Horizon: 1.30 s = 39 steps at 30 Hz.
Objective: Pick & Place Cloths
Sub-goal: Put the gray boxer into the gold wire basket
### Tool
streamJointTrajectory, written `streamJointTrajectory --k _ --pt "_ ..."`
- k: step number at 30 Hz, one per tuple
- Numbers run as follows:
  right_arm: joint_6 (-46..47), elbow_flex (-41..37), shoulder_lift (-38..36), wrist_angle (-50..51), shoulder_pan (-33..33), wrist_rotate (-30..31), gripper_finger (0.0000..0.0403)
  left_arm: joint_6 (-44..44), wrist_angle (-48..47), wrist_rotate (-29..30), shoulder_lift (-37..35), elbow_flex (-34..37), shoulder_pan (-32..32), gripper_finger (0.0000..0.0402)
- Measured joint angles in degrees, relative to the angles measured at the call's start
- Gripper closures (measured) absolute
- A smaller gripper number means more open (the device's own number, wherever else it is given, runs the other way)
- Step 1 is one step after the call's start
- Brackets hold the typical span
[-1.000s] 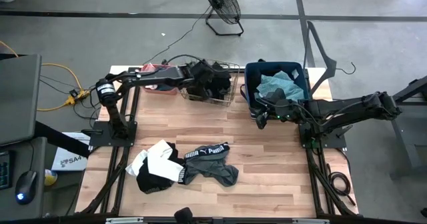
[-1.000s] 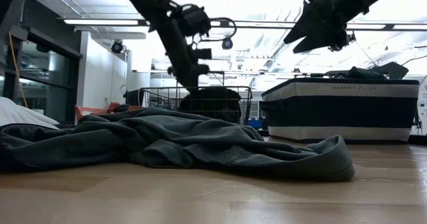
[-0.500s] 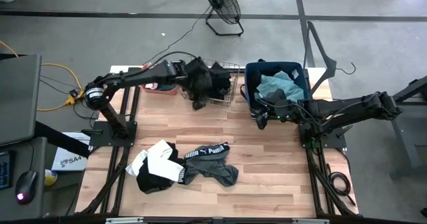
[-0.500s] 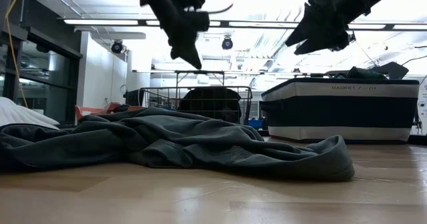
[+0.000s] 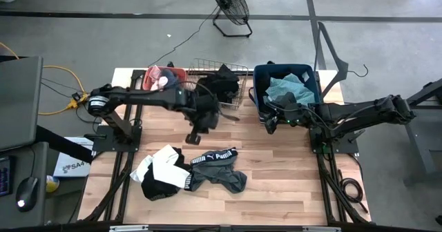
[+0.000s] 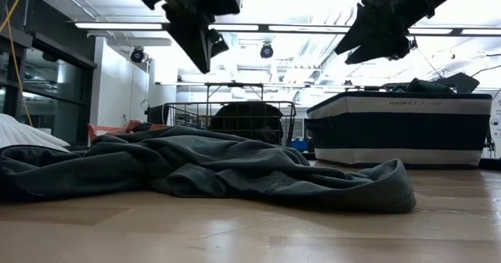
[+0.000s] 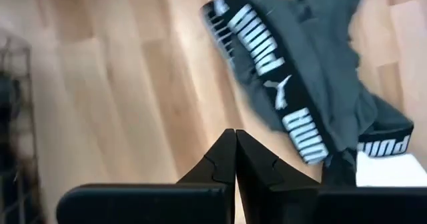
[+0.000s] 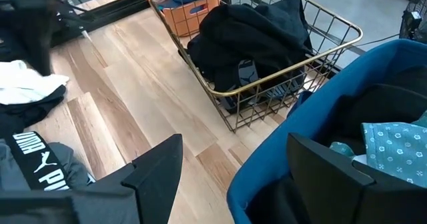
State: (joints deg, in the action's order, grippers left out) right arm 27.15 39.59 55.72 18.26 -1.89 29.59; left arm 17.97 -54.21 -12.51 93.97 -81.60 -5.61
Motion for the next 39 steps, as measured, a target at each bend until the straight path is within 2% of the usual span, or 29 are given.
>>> streamJointTrajectory --k 8,14,17,19,25,28,33,39 --pt "0.34 0.00 0.00 0.02 -0.02 -1.47 0.0144 0.00 0.64 1.13 1.74 2.55 4.93 0.0401" --pt "1.75 0.00 0.00 0.09 -0.27 -1.47 0.0144 -0.32 5.63 1.52 3.20 3.72 7.10 0.0391" --pt "1.93 0.00 0.00 -0.46 -1.44 -1.45 0.0144 -2.70 6.26 2.06 3.93 3.99 8.07 0.0361" --pt "2.84 0.00 0.00 -0.50 -2.60 -1.49 0.0144 -4.96 9.69 2.61 4.71 3.77 8.81 0.0331" --pt "4.71 0.00 0.00 0.12 -7.75 -1.47 0.0144 -8.24 10.96 3.69 6.60 3.97 11.37 0.0230" --pt "4.76 0.00 0.00 0.56 -10.37 -1.48 0.0144 -9.43 14.41 4.01 7.83 3.71 12.76 0.0193" --pt "4.77 0.00 0.00 0.96 -13.60 -1.36 0.0144 -9.44 15.63 4.72 9.66 3.91 15.05 0.0163" --pt "4.77 0.00 0.00 1.25 -16.62 -1.19 0.0144 -10.93 18.01 6.28 13.26 3.83 16.17 0.0158"
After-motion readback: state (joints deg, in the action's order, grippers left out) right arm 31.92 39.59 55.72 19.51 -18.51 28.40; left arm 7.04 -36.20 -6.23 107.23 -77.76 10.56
